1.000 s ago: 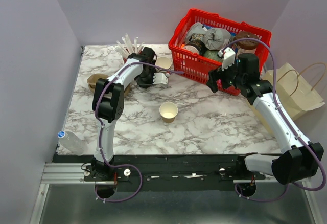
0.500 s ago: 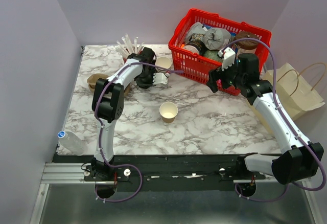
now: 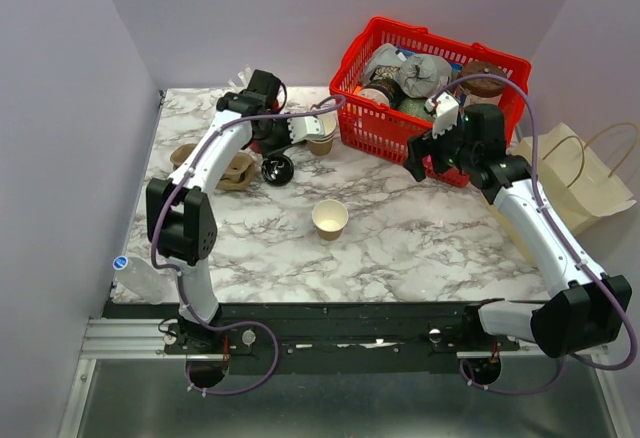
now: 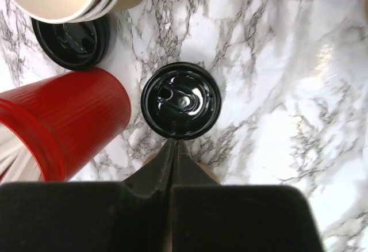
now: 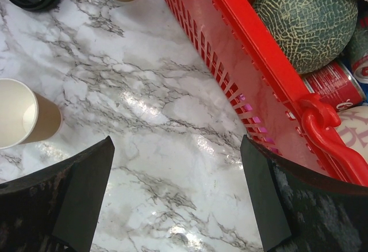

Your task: Pack the takeout coffee

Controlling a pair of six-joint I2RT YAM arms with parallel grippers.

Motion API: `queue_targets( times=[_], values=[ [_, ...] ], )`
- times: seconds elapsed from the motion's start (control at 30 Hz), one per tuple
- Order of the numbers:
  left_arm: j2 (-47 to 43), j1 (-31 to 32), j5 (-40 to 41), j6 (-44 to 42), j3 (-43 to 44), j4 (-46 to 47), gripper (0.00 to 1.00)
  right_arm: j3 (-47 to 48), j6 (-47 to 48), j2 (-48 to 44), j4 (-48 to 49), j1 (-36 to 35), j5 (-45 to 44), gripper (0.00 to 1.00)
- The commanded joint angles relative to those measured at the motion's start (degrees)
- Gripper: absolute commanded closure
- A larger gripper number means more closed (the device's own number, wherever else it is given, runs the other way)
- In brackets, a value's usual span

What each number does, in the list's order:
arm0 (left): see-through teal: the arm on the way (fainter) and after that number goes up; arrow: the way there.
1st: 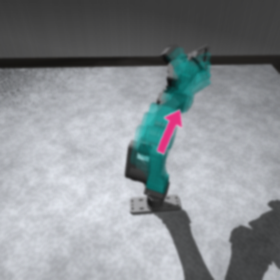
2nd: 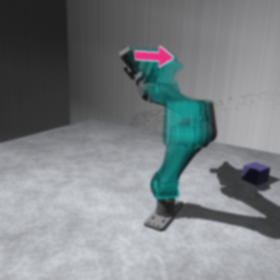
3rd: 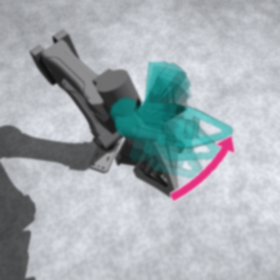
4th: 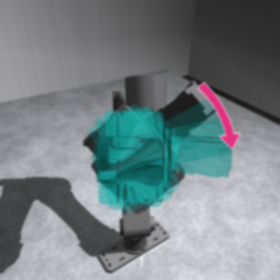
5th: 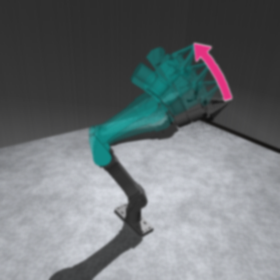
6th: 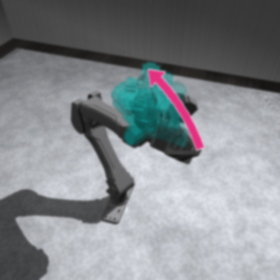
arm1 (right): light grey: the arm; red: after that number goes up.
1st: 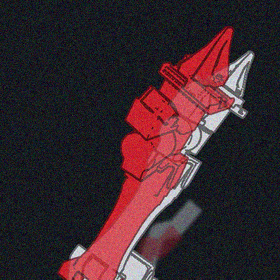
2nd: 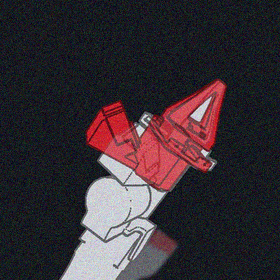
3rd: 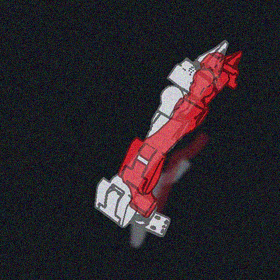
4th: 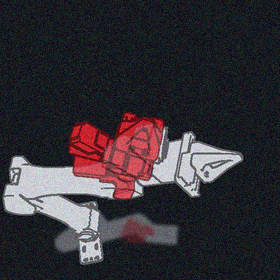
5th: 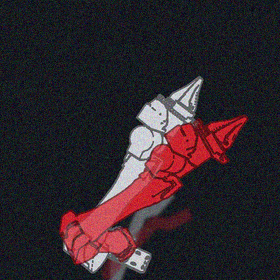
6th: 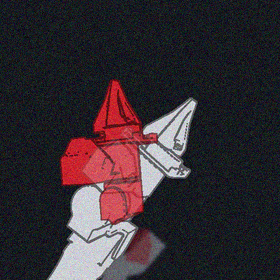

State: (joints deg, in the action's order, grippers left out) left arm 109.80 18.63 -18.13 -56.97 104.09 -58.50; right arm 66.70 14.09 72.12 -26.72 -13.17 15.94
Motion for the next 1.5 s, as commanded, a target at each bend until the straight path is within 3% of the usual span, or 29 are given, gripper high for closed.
queue_targets(
  times=[0.0, 0.03, 0.13, 0.5, 0.63, 0.8, 1.03, 1.47],
  values=[
    [-4.6, -0.4, -5.7, 4.0, -9.2, 4.2, 0.72, 1.6, 0.3, 1.6, -0.6, -0.1, 1.6, 0.0],
    [-5.3, -0.3, -5.4, 3.3, -10.6, 5.0, 0.61, 1.7, 0.2, 1.7, -0.6, -0.1, 2.0, 0.0],
    [-4.9, 0.5, -3.8, -0.7, -14.4, 6.9, 0.55, 2.2, 0.2, 1.9, -0.6, -0.1, 2.0, 0.0],
    [2.8, 1.1, 2.0, -1.3, -12.3, 12.8, 0.51, -0.4, 0.2, -0.1, -0.6, 0.0, 1.7, 0.0],
    [6.1, 0.9, 5.2, 5.8, -8.7, 15.9, 0.52, -0.5, 0.3, -0.4, -0.6, 0.0, 1.3, 0.0],
    [7.0, 0.3, 9.2, 20.6, -3.5, 17.5, 0.52, -0.2, 0.9, -0.4, -0.5, 0.0, 0.6, 0.0],
    [3.8, -0.4, 14.2, 33.8, -6.9, 18.2, 0.52, -0.4, 0.9, -0.1, -0.5, 0.0, 0.7, 0.0],
    [7.2, -4.8, 16.8, 40.2, -3.3, 15.1, 0.51, 0.9, 0.8, 1.3, -0.6, -0.1, 1.2, 0.0]
  ],
)
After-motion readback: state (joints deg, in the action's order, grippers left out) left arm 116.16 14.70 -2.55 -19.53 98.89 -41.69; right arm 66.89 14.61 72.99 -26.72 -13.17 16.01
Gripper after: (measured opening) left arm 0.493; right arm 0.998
